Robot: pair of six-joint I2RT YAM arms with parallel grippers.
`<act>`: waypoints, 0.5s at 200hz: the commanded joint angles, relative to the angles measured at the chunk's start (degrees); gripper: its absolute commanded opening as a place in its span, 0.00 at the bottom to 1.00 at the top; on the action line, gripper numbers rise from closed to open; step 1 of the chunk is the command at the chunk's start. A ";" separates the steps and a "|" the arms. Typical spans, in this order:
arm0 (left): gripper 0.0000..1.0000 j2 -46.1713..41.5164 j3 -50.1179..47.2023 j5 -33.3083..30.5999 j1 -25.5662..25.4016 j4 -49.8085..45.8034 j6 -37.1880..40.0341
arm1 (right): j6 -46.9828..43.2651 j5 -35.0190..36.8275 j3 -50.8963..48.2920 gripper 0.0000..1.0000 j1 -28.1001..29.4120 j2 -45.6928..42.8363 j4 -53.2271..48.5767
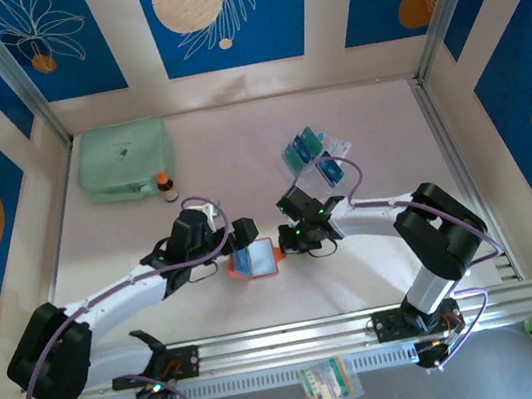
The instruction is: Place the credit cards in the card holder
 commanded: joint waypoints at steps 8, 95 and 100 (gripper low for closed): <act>1.00 2.45 3.04 1.90 -2.31 4.75 -2.19 | 1.12 -2.94 -1.03 0.00 -0.31 -1.21 2.25; 1.00 9.09 3.75 -2.87 -8.03 9.32 -5.08 | 0.40 -3.93 -3.64 0.36 -9.15 -13.72 -6.43; 1.00 9.51 3.76 -3.09 -8.31 9.52 -5.15 | 0.46 -3.93 -4.17 0.36 -9.90 -14.69 -6.80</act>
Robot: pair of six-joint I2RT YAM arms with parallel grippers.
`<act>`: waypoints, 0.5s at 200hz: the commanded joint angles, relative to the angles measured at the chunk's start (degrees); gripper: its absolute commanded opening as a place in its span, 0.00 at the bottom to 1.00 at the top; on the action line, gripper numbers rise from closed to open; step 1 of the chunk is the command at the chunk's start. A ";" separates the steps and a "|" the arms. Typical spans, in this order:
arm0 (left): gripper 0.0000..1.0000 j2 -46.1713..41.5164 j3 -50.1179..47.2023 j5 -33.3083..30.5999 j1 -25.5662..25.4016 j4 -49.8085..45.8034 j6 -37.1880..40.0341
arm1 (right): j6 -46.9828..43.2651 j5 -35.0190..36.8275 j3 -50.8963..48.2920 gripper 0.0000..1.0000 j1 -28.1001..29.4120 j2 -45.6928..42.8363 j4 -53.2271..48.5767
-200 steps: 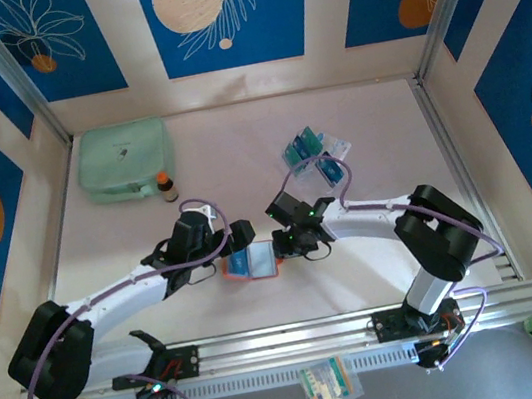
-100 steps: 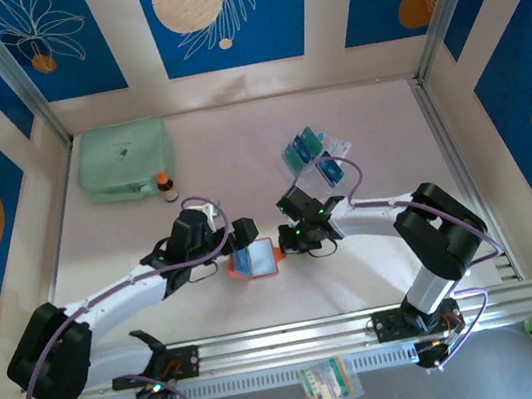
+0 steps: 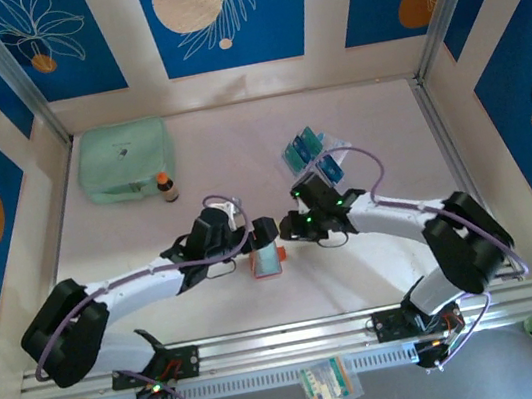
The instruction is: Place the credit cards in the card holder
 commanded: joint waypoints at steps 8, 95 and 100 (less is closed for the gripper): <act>1.00 2.30 1.21 -1.95 -1.62 2.56 -1.44 | -0.07 -1.00 -3.05 0.36 -3.96 -5.99 -5.89; 1.00 10.50 3.23 -8.49 -8.35 1.99 -2.54 | 0.67 -2.93 -7.79 0.33 -9.50 -15.08 -6.91; 1.00 10.59 2.83 -9.01 -8.55 2.07 -2.70 | 0.58 -3.09 -7.83 0.33 -9.62 -15.25 -6.96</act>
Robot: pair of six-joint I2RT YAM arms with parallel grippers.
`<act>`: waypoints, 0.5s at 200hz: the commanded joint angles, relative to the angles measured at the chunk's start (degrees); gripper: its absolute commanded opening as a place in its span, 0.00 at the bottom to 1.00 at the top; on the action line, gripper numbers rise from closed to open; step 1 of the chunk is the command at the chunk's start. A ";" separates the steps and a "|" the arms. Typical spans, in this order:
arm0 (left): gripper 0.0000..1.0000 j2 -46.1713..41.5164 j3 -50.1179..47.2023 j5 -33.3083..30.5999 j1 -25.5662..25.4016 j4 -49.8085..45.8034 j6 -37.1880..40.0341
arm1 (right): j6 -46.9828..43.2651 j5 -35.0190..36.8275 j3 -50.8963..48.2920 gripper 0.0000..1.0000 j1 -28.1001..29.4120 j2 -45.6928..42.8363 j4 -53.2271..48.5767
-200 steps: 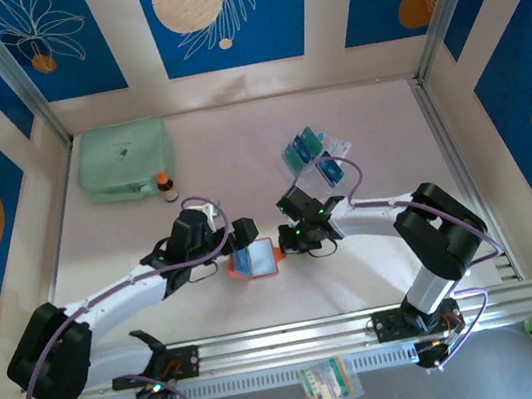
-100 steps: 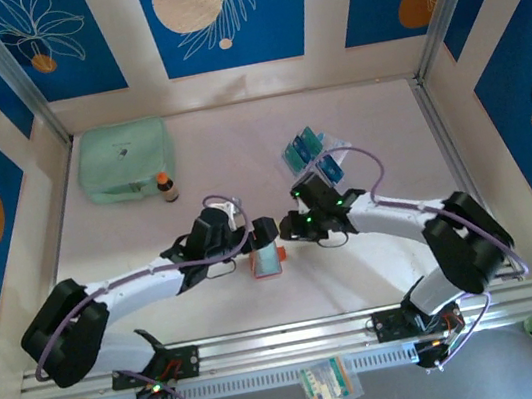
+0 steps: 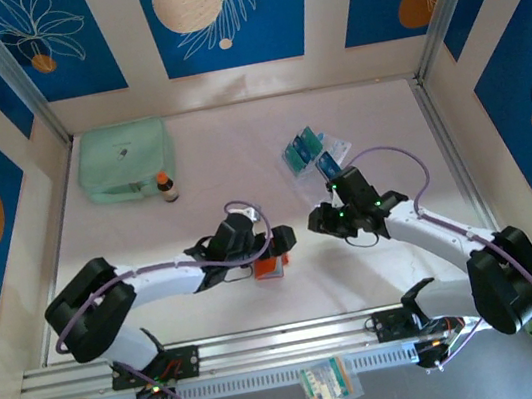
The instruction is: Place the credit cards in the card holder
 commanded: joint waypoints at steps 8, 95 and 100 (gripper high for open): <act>1.00 1.33 -0.60 -5.02 -1.82 -0.62 -1.37 | 0.21 -2.26 -0.90 0.33 -0.81 -1.85 -1.72; 1.00 -7.52 3.99 -9.16 -0.10 -9.65 3.72 | 0.88 -5.53 -0.49 0.22 1.68 -3.48 -0.27; 1.00 -8.08 4.22 -8.92 0.35 -9.98 4.13 | 1.21 -5.31 -0.37 0.21 2.26 -3.49 -0.16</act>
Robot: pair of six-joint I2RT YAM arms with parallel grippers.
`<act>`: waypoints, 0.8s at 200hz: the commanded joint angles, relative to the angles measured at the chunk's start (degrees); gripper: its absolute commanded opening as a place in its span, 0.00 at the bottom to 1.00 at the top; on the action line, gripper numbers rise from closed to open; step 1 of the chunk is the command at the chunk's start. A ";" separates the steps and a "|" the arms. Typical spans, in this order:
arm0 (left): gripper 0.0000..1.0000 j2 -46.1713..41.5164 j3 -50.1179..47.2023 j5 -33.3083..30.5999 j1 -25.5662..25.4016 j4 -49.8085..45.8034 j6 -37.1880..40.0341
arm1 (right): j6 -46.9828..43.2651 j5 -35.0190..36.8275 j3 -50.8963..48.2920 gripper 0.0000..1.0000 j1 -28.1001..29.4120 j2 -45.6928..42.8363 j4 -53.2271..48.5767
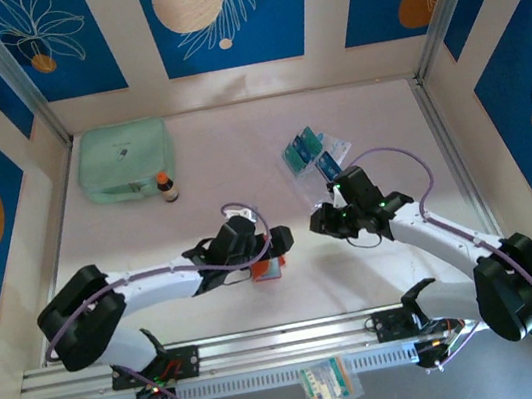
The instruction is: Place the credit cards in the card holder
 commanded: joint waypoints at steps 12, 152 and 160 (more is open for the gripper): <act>1.00 -4.96 3.69 -0.64 2.97 -4.58 3.78 | 1.64 -1.15 0.26 0.20 3.78 -1.26 0.91; 1.00 -14.05 4.45 -0.34 20.21 -29.37 13.71 | 1.10 7.77 25.28 0.15 28.32 25.23 -1.21; 1.00 -13.51 4.53 -0.47 20.28 -29.94 14.43 | 1.31 7.99 25.22 0.14 28.32 26.23 -1.64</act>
